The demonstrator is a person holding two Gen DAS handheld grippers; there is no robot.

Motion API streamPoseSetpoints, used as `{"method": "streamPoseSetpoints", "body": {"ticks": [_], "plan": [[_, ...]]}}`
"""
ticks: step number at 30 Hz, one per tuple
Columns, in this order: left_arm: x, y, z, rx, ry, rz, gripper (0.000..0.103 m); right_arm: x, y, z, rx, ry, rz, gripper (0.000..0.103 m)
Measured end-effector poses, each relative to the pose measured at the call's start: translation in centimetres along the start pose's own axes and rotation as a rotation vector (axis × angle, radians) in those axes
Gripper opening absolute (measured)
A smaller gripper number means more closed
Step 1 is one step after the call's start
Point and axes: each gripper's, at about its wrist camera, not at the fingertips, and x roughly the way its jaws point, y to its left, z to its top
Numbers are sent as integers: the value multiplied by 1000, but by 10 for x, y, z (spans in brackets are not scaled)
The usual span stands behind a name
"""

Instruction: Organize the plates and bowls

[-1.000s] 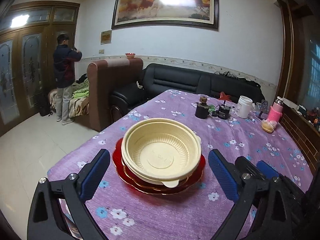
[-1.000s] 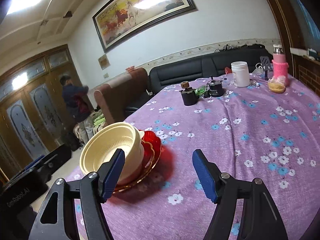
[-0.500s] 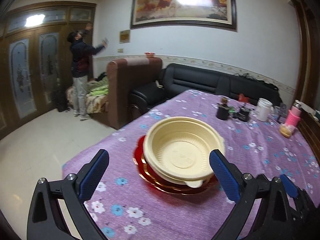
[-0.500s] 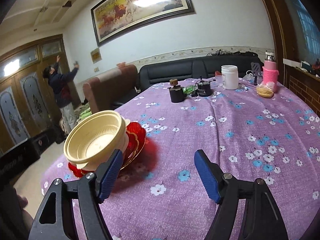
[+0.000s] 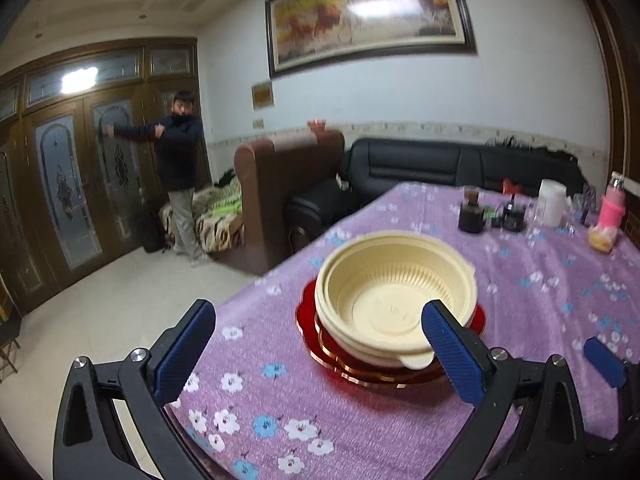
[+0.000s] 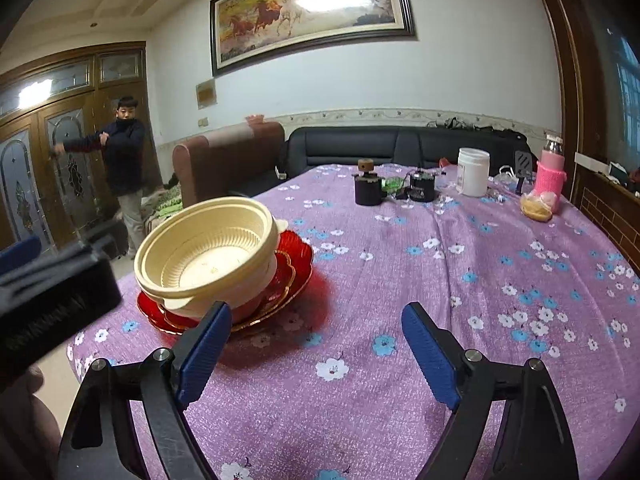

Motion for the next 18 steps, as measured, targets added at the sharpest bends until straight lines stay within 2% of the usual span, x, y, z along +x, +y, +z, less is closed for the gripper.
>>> {"method": "streamPoseSetpoints", "body": {"ticks": [8, 18], "plan": [[10, 7, -2, -17, 59, -16, 103, 8, 2, -4, -3, 37, -2, 90], [21, 12, -7, -49, 149, -78, 103, 8, 11, -9, -31, 61, 1, 90]]}}
